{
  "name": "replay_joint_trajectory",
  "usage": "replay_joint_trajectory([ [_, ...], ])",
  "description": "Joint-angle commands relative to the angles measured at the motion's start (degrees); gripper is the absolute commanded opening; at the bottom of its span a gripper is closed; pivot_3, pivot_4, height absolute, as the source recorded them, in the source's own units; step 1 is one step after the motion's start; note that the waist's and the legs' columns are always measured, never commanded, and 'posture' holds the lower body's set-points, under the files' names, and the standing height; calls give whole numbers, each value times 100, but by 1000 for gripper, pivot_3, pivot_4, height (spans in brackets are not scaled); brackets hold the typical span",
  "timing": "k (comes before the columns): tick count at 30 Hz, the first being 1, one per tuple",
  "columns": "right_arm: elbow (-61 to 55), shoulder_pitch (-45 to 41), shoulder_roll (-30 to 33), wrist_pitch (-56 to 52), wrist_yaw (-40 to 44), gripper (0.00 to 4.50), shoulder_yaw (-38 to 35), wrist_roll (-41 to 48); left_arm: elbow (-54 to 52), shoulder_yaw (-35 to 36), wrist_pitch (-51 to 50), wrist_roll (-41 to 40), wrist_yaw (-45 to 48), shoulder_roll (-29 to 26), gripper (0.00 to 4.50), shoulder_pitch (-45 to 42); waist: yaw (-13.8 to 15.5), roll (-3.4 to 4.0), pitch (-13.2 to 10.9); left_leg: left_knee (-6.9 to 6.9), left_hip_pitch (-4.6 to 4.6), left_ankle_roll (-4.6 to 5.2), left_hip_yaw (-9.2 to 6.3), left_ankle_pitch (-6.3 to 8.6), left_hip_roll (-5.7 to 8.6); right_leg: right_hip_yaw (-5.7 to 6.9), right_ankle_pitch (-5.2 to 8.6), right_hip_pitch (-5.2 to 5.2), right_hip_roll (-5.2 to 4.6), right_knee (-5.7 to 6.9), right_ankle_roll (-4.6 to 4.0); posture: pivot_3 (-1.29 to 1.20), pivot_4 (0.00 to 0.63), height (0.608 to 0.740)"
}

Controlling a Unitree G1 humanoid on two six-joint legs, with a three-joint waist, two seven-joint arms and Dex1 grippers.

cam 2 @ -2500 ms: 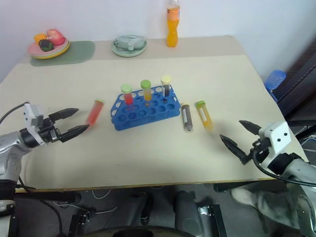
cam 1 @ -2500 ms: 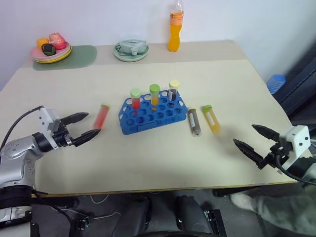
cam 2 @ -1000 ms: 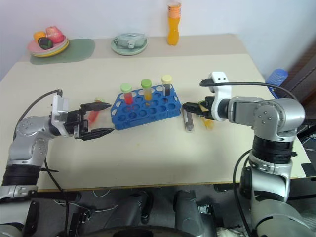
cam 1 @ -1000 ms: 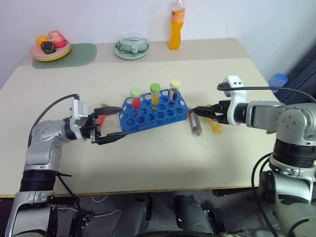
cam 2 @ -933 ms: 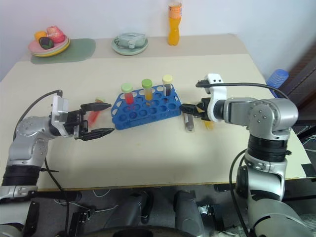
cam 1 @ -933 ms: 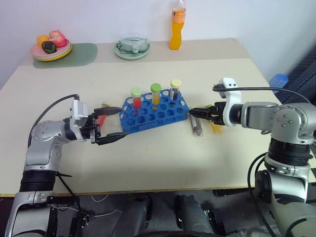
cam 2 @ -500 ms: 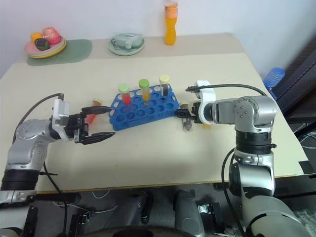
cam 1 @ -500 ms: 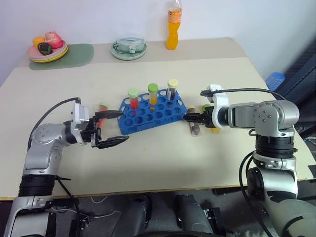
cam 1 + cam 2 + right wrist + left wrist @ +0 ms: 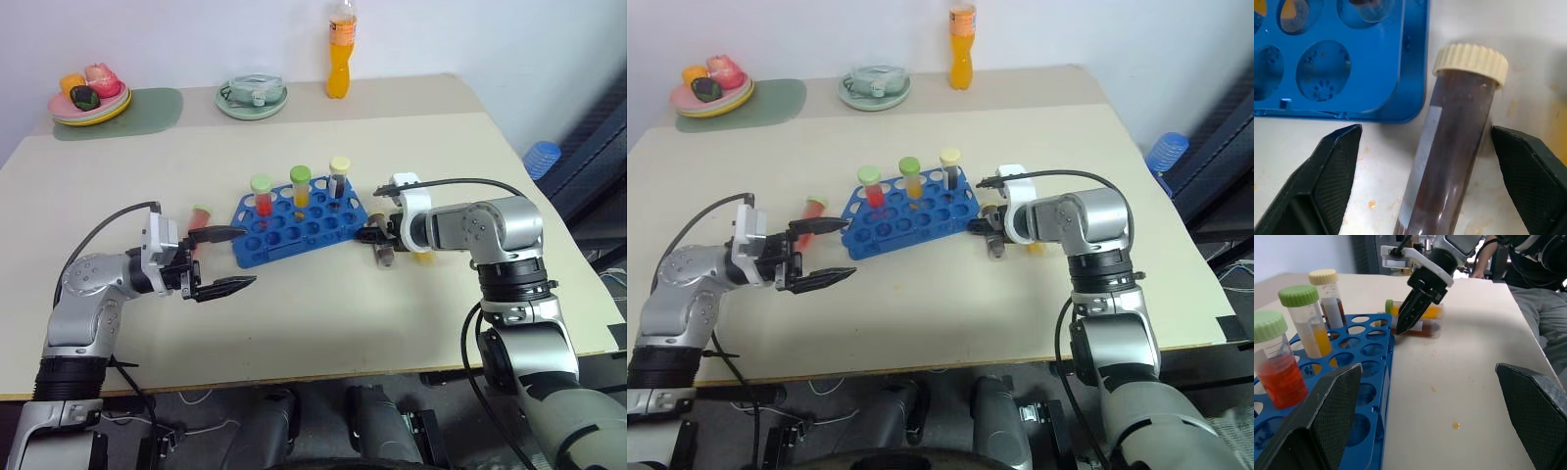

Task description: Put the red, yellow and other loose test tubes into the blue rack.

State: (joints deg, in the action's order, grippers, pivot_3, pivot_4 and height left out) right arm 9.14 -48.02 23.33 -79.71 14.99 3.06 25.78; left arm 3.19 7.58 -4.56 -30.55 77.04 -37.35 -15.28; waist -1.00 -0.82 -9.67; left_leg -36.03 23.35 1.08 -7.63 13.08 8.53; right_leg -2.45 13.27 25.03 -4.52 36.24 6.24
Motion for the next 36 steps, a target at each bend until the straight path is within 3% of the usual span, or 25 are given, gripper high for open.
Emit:
replay_joint_trajectory([
  [1,-154,-39,73,347,261,2471,418,-214,-219,139,47,-84,-49,-65,4500,59,-11,0,0,1,0,-1,0,0,0,0,0,2,0,0,0,0,150,740],
  [3,-289,40,165,568,370,1426,714,-404,-220,132,76,-52,-56,-75,4500,84,-14,2,2,2,0,-1,0,-1,0,-1,0,3,0,1,0,0,150,740],
  [5,-477,134,309,817,510,828,1056,-609,-218,124,98,-27,-65,-86,4500,102,-2,2,2,0,0,-1,0,-1,0,0,0,2,0,0,0,0,150,740],
  [12,-814,183,408,883,695,816,1109,-802,-178,94,107,-8,-99,-102,4500,98,18,2,2,-4,0,-1,0,0,0,1,-1,-2,0,-1,0,0,150,740],
  [21,-587,-78,-157,42,160,816,-40,-744,-95,-18,45,32,-124,-66,4500,-67,29,2,1,-1,1,-1,0,0,0,0,-1,0,0,-1,-1,0,150,740],
  [36,-596,-188,-673,-531,-106,816,-948,-689,1,-93,-8,39,-108,-46,4500,-213,12,3,1,3,1,-4,0,-2,0,-1,-1,5,0,1,-2,0,150,740],
])
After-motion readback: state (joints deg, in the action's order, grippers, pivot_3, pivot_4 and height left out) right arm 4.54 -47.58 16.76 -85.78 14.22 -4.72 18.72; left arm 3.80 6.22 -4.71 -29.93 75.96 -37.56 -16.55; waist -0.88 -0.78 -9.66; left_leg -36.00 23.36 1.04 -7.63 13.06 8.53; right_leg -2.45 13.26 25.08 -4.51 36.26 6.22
